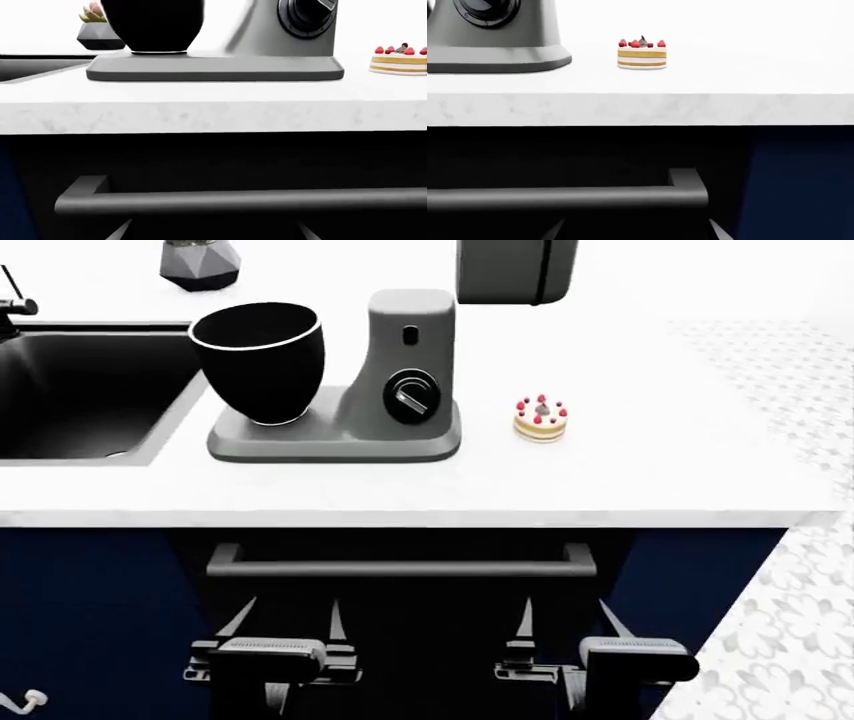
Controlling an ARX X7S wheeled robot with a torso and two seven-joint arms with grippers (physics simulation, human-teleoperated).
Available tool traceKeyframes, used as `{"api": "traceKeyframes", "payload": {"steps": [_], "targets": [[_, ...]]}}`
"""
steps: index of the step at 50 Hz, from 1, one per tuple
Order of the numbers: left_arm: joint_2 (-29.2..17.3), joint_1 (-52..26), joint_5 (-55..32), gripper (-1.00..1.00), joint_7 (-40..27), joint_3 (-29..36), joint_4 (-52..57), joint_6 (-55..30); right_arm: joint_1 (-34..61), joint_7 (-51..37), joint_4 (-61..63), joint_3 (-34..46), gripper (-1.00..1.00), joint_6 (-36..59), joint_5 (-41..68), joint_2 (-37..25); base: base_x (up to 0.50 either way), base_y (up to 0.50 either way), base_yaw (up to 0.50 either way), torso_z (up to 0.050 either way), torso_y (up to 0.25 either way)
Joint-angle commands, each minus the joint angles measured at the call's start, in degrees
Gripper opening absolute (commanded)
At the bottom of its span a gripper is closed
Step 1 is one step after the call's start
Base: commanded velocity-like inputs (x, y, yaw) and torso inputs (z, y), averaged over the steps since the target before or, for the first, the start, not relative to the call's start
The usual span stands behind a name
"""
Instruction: Place the cake in the stand mixer bowl.
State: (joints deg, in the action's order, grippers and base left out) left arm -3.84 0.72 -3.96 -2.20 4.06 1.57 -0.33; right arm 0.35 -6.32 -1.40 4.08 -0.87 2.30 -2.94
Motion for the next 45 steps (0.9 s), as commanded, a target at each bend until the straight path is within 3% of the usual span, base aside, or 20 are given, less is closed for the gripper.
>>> {"api": "traceKeyframes", "payload": {"steps": [1, 3, 5, 7, 9, 11, 14, 18, 19, 20, 21, 23, 26, 27, 28, 31, 36, 45], "targets": [[-1.1, 0.1, -0.8, 1.0, -1.0, 1.1, 0.4, -0.3, -0.2, -1.7, 0.1, 1.3, 1.0, -0.2, 0.5, -1.1, 0.0, 0.0, 0.0, 0.05, 0.0], [-1.2, 0.1, -1.1, 1.0, -1.1, 1.2, 0.4, -0.4, -0.4, -1.7, 0.7, 1.4, 1.0, -0.1, 1.1, -1.2, 0.0, 0.0, 0.0, 0.05, -0.001], [-1.8, 0.1, -2.8, 1.0, -0.4, 1.5, 4.2, -6.2, -1.0, -1.8, 4.7, 1.7, 1.0, 3.7, 1.3, -1.8, 0.0, 0.0, 0.0, 0.05, -0.002], [-3.7, 0.1, -5.4, 1.0, 0.4, 2.0, 15.0, -17.8, -1.6, -1.0, 14.4, 1.8, 1.0, 13.5, 3.1, -3.3, 0.0, 0.0, 0.0, 0.05, -0.001], [-8.1, -3.8, -10.2, 1.0, 0.2, 2.2, 32.2, -34.9, 0.7, 0.5, 30.5, 2.2, 1.0, 30.6, 6.6, -7.0, 0.0, 0.0, 0.0, 0.05, -0.003], [-9.4, -9.7, -15.8, 1.0, -0.4, 0.0, 44.6, -52.1, 5.0, 2.0, 40.0, 2.8, 1.0, 47.8, 10.0, -9.6, 0.0, 0.0, 0.0, 0.05, -0.002], [-10.9, -20.3, -19.3, 1.0, -1.0, -2.3, 50.5, -76.1, 14.0, 2.0, 45.8, 4.5, 1.0, 63.7, 10.8, -12.1, 0.0, 0.0, 0.0, 0.05, -0.003], [-11.5, -28.1, -23.3, 1.0, 0.2, -4.7, 53.6, -89.4, 21.0, 1.6, 45.1, 4.2, 1.0, 70.5, 11.1, -12.7, 0.0, 0.0, 0.0, 0.05, -0.002], [-12.0, -28.6, -28.3, 1.0, -1.4, -6.8, 52.2, -89.6, 21.9, 4.2, 45.9, 4.8, 1.0, 72.2, 13.1, -13.8, 0.0, 0.0, 0.0, 0.026, -0.002], [-14.2, -30.3, -36.9, 1.0, -7.2, -9.3, 50.9, -89.6, 23.2, 4.0, 47.0, 4.1, 1.0, 74.6, 13.4, -13.8, 0.0, 0.0, 0.0, 0.0, 0.0], [-19.6, -32.7, -45.5, 1.0, -15.8, -5.8, 46.7, -89.6, 24.6, 4.8, 47.6, 3.4, 1.0, 76.6, 14.2, -13.9, 0.0, 0.0, 0.0, 0.0, 0.0], [-22.9, -36.4, -57.9, 1.0, -25.2, -4.3, 46.9, -89.6, 27.7, 6.2, 48.5, 1.1, 1.0, 80.0, 15.8, -13.7, 0.0, 0.0, 0.0, 0.0, 0.0], [-27.9, -42.2, -74.9, 1.0, -38.0, -2.2, 40.0, -89.4, 29.5, 9.4, 49.2, 4.5, 1.0, 78.2, 16.7, -18.5, 0.0, 0.0, 0.0, 0.0, 0.0], [-30.5, -44.8, -83.5, 1.0, -45.4, 0.6, 32.7, -89.0, 30.2, 10.8, 48.7, 6.4, 1.0, 78.8, 17.3, -20.4, 0.0, 0.0, 0.0, 0.0, 0.0], [-32.1, -47.5, -92.0, 1.0, -48.7, 2.3, 32.4, -88.7, 30.7, 12.3, 48.6, 6.3, 1.0, 80.2, 18.5, -20.8, 0.0, 0.0, 0.0, 0.0, 0.0], [-34.8, -51.7, -97.1, 1.0, -49.4, 4.4, 31.8, -88.2, 32.5, 13.5, 49.4, 4.8, 1.0, 82.5, 19.9, -21.0, 0.0, 0.0, 0.0, 0.0, 0.0], [-37.9, -52.6, -92.0, 1.0, -41.7, 3.1, 33.2, -87.8, 33.7, 14.6, 49.7, 2.3, 1.0, 83.4, 20.8, -21.6, 0.0, 0.0, 0.0, 0.0, 0.0], [-43.7, -53.0, -92.4, 1.0, -40.9, -1.4, 32.6, -84.1, 32.8, 14.8, 48.3, 1.8, 1.0, 79.5, 19.3, -25.3, 0.0, 0.0, 0.0, 0.0, 0.0]]}}
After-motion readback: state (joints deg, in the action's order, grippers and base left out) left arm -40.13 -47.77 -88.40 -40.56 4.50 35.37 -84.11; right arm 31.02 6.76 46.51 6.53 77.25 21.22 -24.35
